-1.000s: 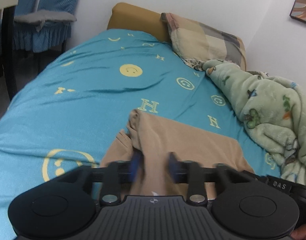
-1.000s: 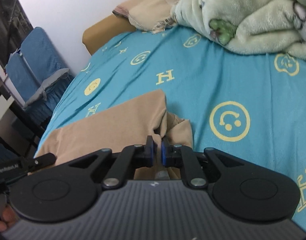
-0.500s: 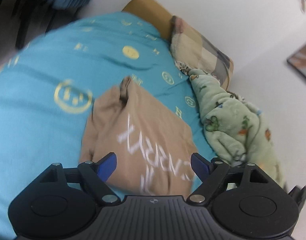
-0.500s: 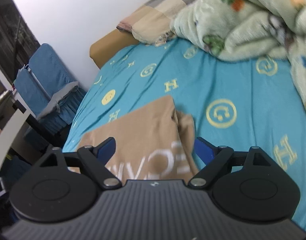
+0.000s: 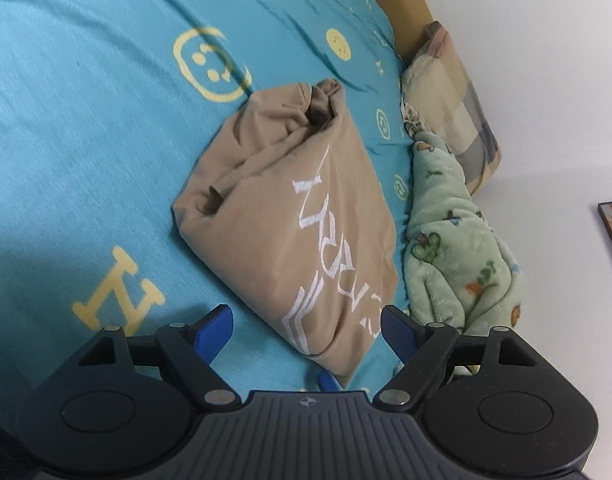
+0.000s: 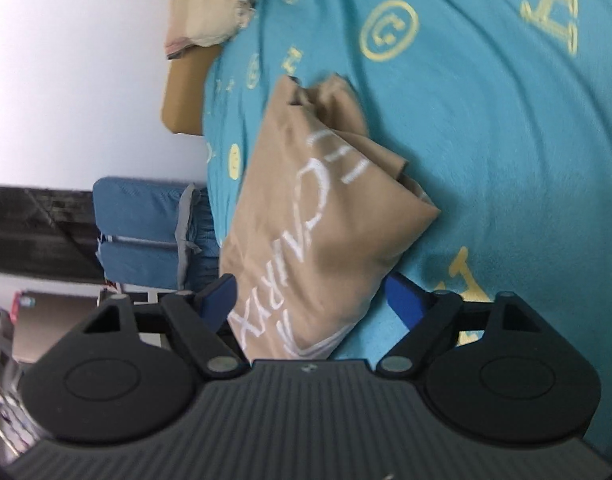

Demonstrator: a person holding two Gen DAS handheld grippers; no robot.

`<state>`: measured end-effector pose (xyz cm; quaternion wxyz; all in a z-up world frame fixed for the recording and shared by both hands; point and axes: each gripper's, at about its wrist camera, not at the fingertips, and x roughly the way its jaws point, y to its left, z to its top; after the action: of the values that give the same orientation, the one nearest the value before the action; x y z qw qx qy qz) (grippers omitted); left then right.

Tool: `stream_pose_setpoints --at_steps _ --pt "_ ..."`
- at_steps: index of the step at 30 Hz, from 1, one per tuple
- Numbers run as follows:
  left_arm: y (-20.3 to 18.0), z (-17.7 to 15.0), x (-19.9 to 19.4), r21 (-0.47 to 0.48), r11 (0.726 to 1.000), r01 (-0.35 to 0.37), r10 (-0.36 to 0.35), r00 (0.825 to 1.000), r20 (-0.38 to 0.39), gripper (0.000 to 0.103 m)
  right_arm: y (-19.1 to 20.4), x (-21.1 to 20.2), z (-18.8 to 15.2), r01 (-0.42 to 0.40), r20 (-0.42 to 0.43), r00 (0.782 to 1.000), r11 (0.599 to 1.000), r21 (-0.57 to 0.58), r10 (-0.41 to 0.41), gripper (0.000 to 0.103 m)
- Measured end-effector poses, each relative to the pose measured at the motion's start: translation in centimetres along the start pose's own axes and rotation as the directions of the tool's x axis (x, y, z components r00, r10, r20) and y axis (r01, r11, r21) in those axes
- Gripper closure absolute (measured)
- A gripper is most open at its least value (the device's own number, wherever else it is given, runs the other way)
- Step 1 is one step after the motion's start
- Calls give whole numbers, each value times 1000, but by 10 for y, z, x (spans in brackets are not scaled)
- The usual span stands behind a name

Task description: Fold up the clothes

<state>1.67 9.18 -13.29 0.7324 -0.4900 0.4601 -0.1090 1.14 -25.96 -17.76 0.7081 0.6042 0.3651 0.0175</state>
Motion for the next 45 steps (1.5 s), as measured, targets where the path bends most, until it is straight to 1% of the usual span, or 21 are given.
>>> stream_pose_setpoints --at_steps 1,4,7,8,10,12,14,16,18,20,22,23,25,27,29,33,35,37,40,41,45 --pt "0 -1 3 -3 1000 5 -5 1000 -11 21 -3 5 1 10 -2 1000 1000 17 -10 31" --pt "0 -4 17 -12 999 32 -33 997 -72 21 -4 14 3 72 6 997 997 1 -72 70" --pt "2 -8 34 -41 997 64 -69 989 -133 20 5 13 0 58 26 998 998 -39 -57 85" --pt "3 -9 40 -48 997 65 -71 986 -148 19 10 10 -1 44 35 998 998 -54 -43 86" --pt "7 -11 51 -73 995 70 -82 981 -177 18 19 6 -3 19 48 999 996 -92 -14 87" --pt "12 -10 59 -112 991 77 -96 979 -178 18 27 4 -4 17 57 998 992 -128 -9 88" --pt "19 -5 57 -146 986 76 -95 988 -125 18 31 1 -4 19 70 998 988 -153 -9 89" --pt "26 -1 51 -185 979 91 -100 994 -41 21 31 -2 -3 12 76 997 987 -157 0 89" --pt "33 1 45 -207 974 95 -89 995 39 30 32 -4 -2 7 83 997 987 -162 7 89" --pt "37 3 40 -224 971 83 -65 994 87 40 33 -5 -1 3 90 996 985 -170 12 89" --pt "37 3 37 -216 972 88 -67 992 104 46 33 -6 0 0 96 995 984 -178 17 90" --pt "36 4 35 -212 973 91 -68 991 112 54 33 -7 -1 -2 100 995 984 -179 21 90" --pt "35 5 32 -204 974 96 -70 989 129 62 33 -11 -2 -1 109 994 983 -184 21 90" --pt "35 5 28 -196 975 101 -73 987 145 75 34 -16 -4 1 122 992 982 -191 22 91" --pt "30 4 22 -167 979 120 -95 984 150 80 36 -33 -8 -1 167 985 976 -216 38 92" --pt "15 -6 13 -78 986 146 -136 984 116 83 40 -70 -16 -5 265 961 963 -270 79 99" --pt "10 -12 10 -49 991 129 -123 987 101 85 42 -89 -20 -4 312 945 955 -297 101 100" --pt "4 -18 9 -26 994 103 -100 991 91 86 44 -108 -23 9 337 936 946 -323 106 100" --pt "1 -24 8 -40 996 80 -76 993 85 86 31 -120 -24 -1 312 946 960 -281 92 100" --pt "1 -26 7 -42 997 71 -67 994 87 86 28 -117 -25 -14 288 953 963 -268 94 97" --pt "1 -27 5 -50 997 54 -49 995 91 86 18 -105 -27 -61 191 976 975 -216 104 96"
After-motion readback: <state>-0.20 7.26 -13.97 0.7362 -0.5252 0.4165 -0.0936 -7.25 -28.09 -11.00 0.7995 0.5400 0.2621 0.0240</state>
